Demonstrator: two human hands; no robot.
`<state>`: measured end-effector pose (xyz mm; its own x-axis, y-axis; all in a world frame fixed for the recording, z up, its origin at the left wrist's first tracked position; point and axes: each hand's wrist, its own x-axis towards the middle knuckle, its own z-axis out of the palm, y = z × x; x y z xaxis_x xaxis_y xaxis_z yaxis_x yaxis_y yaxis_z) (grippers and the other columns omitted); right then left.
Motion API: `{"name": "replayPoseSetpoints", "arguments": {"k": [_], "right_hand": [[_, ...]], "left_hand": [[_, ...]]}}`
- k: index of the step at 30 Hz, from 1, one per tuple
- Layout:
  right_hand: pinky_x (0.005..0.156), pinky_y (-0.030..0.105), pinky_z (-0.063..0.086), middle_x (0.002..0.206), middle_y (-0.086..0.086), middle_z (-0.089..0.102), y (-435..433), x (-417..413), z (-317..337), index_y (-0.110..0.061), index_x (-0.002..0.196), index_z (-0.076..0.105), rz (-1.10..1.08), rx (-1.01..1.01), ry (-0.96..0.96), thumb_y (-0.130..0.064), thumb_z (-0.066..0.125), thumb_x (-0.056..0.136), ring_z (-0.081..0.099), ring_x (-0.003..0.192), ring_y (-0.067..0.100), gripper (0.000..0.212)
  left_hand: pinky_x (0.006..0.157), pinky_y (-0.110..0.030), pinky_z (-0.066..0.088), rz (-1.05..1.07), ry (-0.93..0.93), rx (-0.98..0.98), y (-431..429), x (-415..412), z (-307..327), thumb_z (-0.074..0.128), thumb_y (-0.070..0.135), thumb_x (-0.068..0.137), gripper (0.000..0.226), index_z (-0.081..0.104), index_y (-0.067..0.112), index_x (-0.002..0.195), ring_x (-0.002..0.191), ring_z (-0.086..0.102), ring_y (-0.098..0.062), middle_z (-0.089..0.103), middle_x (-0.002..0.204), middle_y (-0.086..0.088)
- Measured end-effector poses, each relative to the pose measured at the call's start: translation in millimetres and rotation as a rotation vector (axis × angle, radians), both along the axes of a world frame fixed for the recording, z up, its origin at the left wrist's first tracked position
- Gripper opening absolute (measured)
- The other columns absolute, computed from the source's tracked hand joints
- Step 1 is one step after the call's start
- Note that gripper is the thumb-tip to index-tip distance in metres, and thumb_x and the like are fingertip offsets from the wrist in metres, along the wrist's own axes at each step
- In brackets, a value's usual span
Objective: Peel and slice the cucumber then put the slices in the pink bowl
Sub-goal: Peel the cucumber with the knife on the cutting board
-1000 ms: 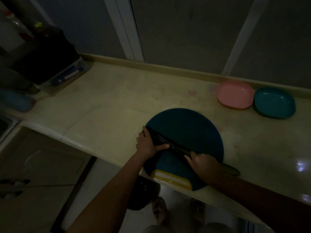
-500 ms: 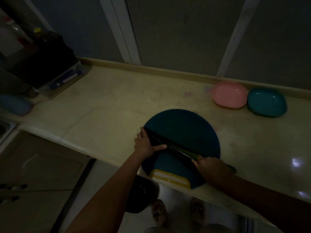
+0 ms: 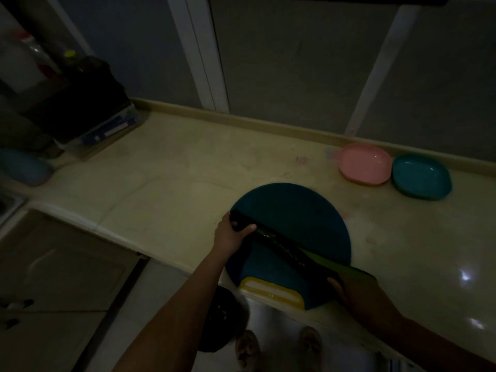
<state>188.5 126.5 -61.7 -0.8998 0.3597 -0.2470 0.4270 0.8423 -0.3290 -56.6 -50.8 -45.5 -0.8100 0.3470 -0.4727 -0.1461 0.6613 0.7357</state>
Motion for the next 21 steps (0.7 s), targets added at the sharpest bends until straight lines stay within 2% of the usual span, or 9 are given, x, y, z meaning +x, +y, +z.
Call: {"name": "replayPoseSetpoints", "arguments": {"k": [2,4,5,6,7,8,9,13,21], "right_hand": [[0.059,0.023,0.05,0.097,0.006,0.07,-4,-12,2,-0.017,0.12,0.061,0.069,0.055,-0.08,-0.04,0.046,0.095,0.067,0.081,0.014,0.037],[0.029,0.012,0.02,0.057,0.004,0.066,-6,-27,11,-0.014,0.089,0.073,0.107,0.14,-0.106,-0.035,0.083,0.065,0.06,0.044,0.009,0.033],[0.029,0.009,0.009,0.049,0.005,0.061,-7,-32,11,-0.015,0.081,0.073,0.126,0.25,-0.062,-0.038,0.087,0.055,0.055,0.036,0.01,0.037],[0.029,0.012,0.015,0.056,0.007,0.064,-7,-37,14,-0.015,0.088,0.072,0.18,0.223,-0.095,-0.045,0.077,0.066,0.059,0.042,0.013,0.038],[0.035,0.017,0.026,0.072,0.008,0.069,-8,-44,18,-0.015,0.101,0.066,0.158,0.193,-0.03,-0.055,0.049,0.084,0.065,0.058,0.018,0.046],[0.043,0.022,0.033,0.086,0.007,0.07,-12,-50,19,-0.015,0.111,0.057,0.117,0.137,-0.061,-0.061,0.019,0.09,0.067,0.073,0.02,0.063],[0.05,0.024,0.038,0.093,0.006,0.069,-15,-55,15,-0.016,0.115,0.052,0.081,0.112,-0.077,-0.062,0.005,0.089,0.066,0.082,0.021,0.07],[0.063,0.029,0.04,0.097,0.008,0.068,-25,-82,16,-0.013,0.115,0.05,0.01,0.056,-0.104,-0.046,0.024,0.099,0.064,0.089,0.024,0.045],[0.06,0.029,0.041,0.083,0.006,0.063,-44,-114,20,-0.012,0.101,0.054,-0.058,-0.035,-0.051,-0.044,0.025,0.1,0.061,0.075,0.022,0.044]], "left_hand": [[0.081,-0.026,0.044,0.113,-0.015,0.047,-3,-1,-2,0.079,0.031,0.072,0.074,0.04,0.002,0.129,0.098,0.053,-0.017,0.055,0.11,-0.006],[0.073,-0.024,0.045,0.161,-0.022,0.064,-6,-3,-5,0.08,0.027,0.071,0.06,0.049,0.001,0.115,0.086,0.057,-0.016,0.059,0.095,-0.006],[0.067,-0.022,0.047,0.152,-0.033,0.064,-9,-5,-6,0.08,0.028,0.071,0.051,0.054,0.002,0.107,0.077,0.059,-0.015,0.061,0.086,-0.005],[0.061,-0.019,0.048,0.121,-0.045,0.054,-10,-8,-6,0.079,0.031,0.073,0.042,0.06,0.003,0.098,0.068,0.06,-0.012,0.063,0.077,-0.004],[0.055,-0.016,0.048,0.082,-0.06,0.043,-12,-10,-6,0.076,0.033,0.075,0.035,0.064,0.004,0.089,0.06,0.059,-0.01,0.064,0.07,-0.004],[0.053,-0.016,0.049,0.044,-0.085,0.045,-12,-12,-7,0.074,0.034,0.078,0.031,0.066,0.004,0.08,0.055,0.059,-0.01,0.064,0.066,-0.006],[0.054,-0.019,0.05,0.02,-0.115,0.06,-11,-12,-6,0.072,0.035,0.08,0.032,0.066,0.003,0.074,0.053,0.059,-0.012,0.065,0.065,-0.01],[0.047,-0.019,0.05,0.039,-0.21,0.146,-4,-17,-3,0.07,0.025,0.083,0.033,0.062,-0.004,0.07,0.043,0.058,-0.009,0.063,0.063,-0.015],[0.05,-0.02,0.051,-0.052,-0.339,0.163,1,-27,0,0.068,0.023,0.084,0.029,0.062,-0.005,0.079,0.049,0.063,-0.01,0.066,0.067,-0.012]]}}
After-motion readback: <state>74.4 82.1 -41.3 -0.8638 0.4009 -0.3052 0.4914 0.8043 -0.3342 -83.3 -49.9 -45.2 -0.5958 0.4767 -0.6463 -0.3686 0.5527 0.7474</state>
